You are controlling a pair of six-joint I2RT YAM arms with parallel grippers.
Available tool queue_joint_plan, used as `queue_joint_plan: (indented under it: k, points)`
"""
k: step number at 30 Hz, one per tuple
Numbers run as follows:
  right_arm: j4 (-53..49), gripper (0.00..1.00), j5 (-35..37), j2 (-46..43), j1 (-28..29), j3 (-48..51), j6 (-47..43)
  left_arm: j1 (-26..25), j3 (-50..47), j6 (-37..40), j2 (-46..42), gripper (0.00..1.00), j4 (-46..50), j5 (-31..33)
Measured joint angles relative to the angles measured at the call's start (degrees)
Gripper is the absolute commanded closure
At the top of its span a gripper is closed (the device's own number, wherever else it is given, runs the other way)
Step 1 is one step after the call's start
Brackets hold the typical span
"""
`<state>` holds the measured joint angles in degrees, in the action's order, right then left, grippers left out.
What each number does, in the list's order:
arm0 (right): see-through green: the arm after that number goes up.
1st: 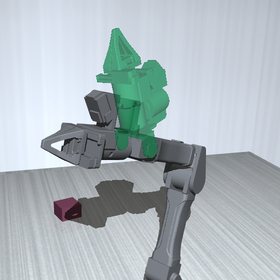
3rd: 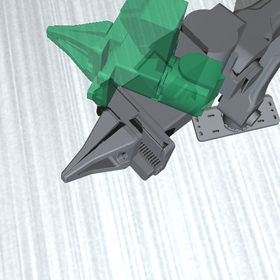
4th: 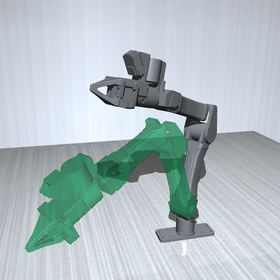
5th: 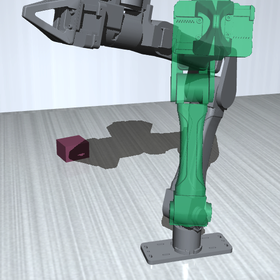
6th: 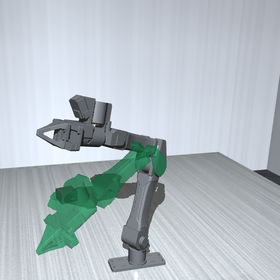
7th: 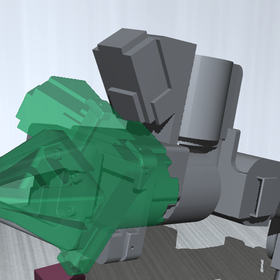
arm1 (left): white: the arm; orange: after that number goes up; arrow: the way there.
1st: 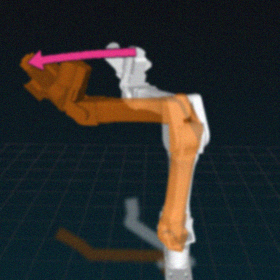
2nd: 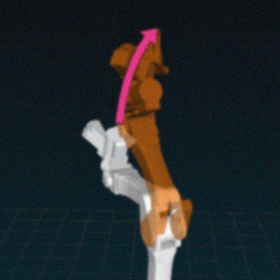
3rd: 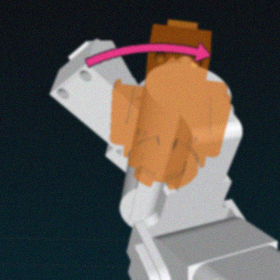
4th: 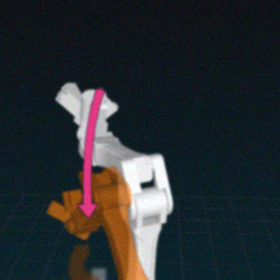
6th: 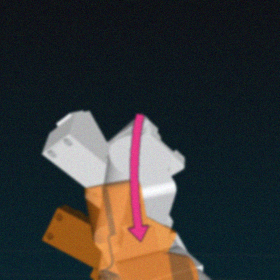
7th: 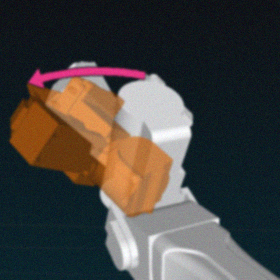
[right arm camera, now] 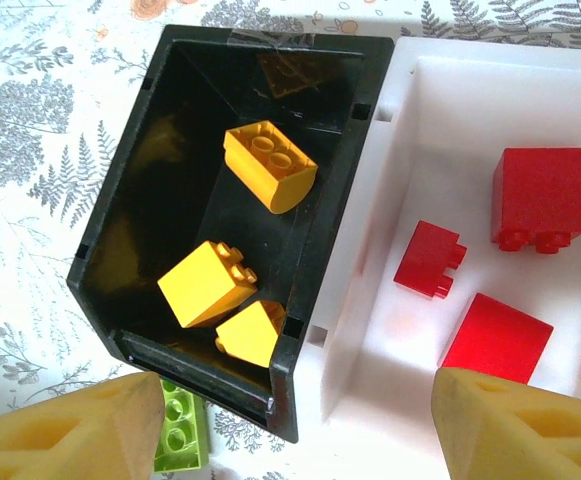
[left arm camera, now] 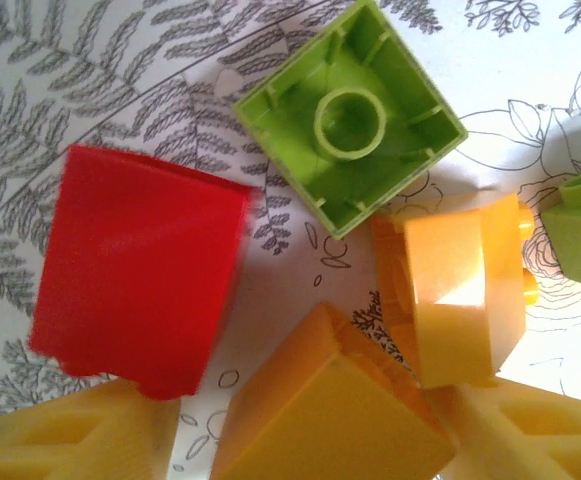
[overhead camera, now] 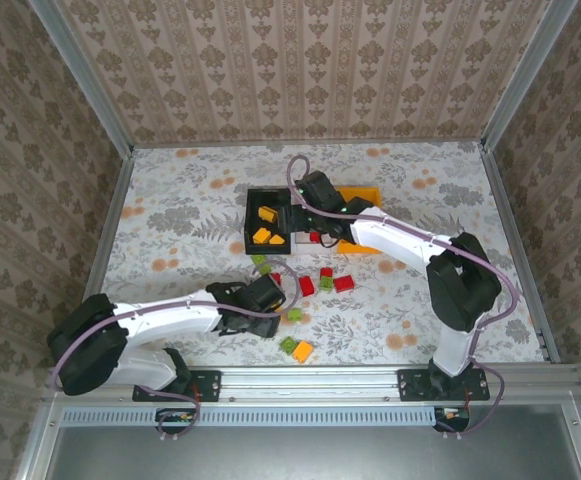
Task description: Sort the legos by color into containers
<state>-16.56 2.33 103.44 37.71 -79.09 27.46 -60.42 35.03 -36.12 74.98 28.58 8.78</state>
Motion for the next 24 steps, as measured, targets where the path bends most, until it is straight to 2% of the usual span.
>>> queue_joint_plan:
  k: [3, 9, 16, 18, 20, 24]
  points:
    - [0.17, 0.28, 0.04, -1.03, -0.35, 1.29, 0.26, -0.39, 0.02, 0.70, 0.28, 0.56, -0.44, 0.04]
    - [0.26, 0.28, 0.24, -2.71, -1.18, 2.89, 1.07, -1.95, 0.37, 0.98, -1.05, 0.61, 0.46, 0.13]
    - [1.57, 0.28, 0.24, -6.49, -2.03, 6.91, 1.97, -2.19, 4.70, 0.59, -11.93, 0.63, 6.62, 1.90]
    - [1.97, 0.28, 0.24, -7.72, -2.27, 8.46, 2.58, 0.35, 7.10, 0.87, -14.10, 0.64, 6.80, 1.66]
    - [2.36, 0.28, 0.26, -8.96, -2.49, 10.25, 2.95, 5.09, 9.53, 1.73, -14.71, 0.64, 5.70, 1.27]
    - [2.29, 0.28, 0.48, -11.43, -2.60, 13.64, 3.23, 14.73, 13.49, 4.35, -11.32, 0.64, 1.03, 0.26]
